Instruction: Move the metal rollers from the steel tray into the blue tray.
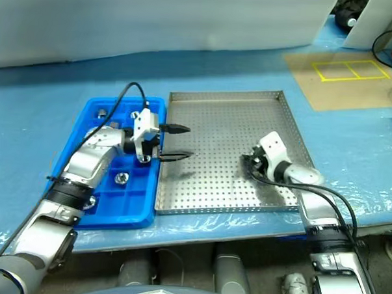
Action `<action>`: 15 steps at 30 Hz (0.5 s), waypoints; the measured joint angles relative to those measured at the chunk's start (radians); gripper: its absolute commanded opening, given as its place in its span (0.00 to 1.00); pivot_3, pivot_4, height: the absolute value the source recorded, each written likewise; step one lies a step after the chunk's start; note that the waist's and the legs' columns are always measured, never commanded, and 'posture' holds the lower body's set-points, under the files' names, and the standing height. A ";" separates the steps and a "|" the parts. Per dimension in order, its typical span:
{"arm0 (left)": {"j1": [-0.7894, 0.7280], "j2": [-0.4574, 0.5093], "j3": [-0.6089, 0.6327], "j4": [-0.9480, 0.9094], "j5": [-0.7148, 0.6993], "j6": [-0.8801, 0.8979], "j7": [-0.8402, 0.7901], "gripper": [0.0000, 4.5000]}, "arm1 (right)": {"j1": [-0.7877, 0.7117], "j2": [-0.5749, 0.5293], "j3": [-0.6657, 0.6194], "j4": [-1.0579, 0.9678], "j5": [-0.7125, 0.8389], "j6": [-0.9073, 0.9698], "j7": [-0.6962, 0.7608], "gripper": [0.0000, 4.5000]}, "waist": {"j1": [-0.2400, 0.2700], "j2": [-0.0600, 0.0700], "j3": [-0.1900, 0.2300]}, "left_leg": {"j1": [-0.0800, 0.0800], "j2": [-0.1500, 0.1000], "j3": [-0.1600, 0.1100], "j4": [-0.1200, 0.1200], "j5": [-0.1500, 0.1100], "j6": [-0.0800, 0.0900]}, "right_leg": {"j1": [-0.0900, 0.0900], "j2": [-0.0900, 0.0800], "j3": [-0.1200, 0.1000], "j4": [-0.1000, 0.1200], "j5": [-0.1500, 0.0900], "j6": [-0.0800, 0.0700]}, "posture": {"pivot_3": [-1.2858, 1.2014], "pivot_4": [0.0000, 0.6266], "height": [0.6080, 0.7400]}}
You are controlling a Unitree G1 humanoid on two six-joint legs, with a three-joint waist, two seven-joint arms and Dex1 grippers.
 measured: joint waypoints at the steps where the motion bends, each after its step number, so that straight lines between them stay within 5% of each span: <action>1: 0.011 0.018 0.016 -0.023 -0.002 0.011 0.005 0.83 | -0.037 0.004 0.017 -0.001 0.002 0.004 0.024 0.38 | 0.001 0.000 0.000 | 0.000 0.000 0.000 -0.001 0.000 0.000 | 0.000 0.000 0.000 0.000 0.000 0.000 | 0.44 0.24 1.00; 7: 0.106 0.150 0.129 -0.171 -0.035 0.091 0.055 0.83 | -0.260 0.112 0.141 0.022 0.027 0.000 0.190 0.38 | 0.028 0.000 0.000 | 0.000 0.001 0.000 -0.004 0.001 -0.001 | -0.001 0.000 -0.002 0.000 0.000 -0.001 | 0.49 0.24 1.00; 15: 0.314 0.257 0.258 -0.370 -0.069 0.196 0.137 0.83 | -0.361 0.285 0.305 0.163 0.026 -0.079 0.372 0.38 | 0.092 0.001 0.001 | -0.001 0.002 0.000 -0.005 0.001 -0.002 | -0.002 -0.001 -0.004 0.001 0.000 -0.001 | 0.57 0.24 1.00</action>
